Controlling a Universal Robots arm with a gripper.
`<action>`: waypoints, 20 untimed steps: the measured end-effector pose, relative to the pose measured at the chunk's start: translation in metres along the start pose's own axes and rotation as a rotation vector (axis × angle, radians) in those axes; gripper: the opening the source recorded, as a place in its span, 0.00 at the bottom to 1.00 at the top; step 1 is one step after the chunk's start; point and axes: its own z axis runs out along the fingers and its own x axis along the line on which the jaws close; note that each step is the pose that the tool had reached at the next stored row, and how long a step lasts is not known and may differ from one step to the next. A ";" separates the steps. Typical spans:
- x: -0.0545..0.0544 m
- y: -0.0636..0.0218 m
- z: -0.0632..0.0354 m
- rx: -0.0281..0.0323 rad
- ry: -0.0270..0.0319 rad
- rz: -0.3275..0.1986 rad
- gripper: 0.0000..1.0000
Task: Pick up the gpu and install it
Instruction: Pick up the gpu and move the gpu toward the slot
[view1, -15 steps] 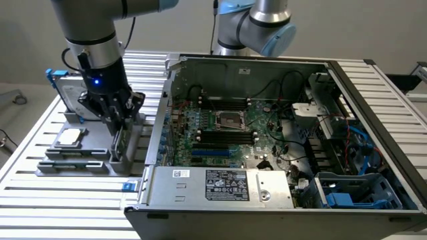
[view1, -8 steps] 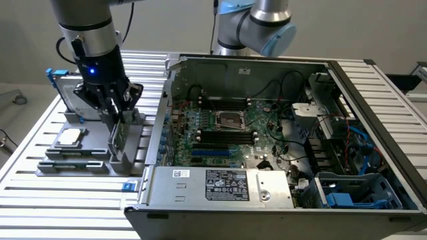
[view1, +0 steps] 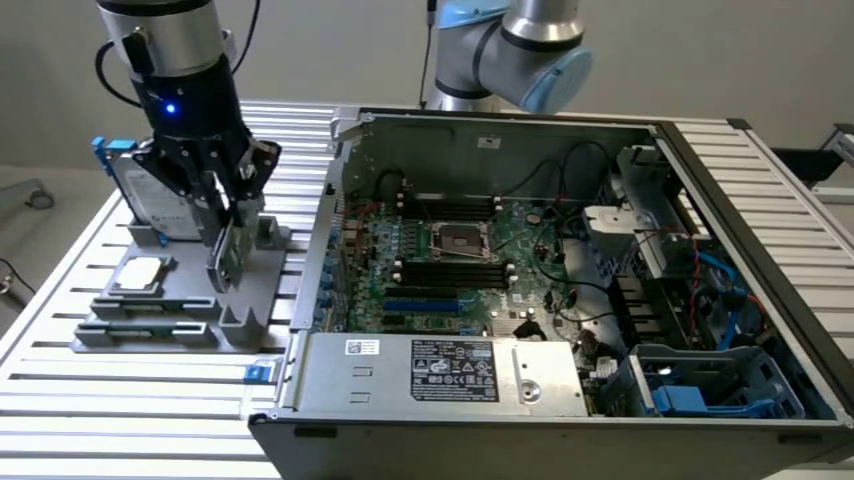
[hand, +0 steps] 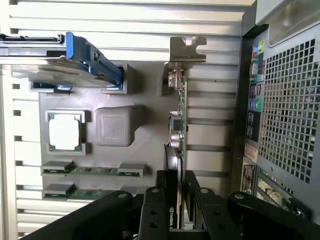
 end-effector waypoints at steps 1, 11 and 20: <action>0.000 0.0000 -0.0046 0.0000 0.0000 0.000 0.26; -0.003 -0.0015 -0.0501 0.0001 0.0000 0.000 0.26; -0.036 -0.0065 -0.0918 -0.0002 0.0092 0.000 0.26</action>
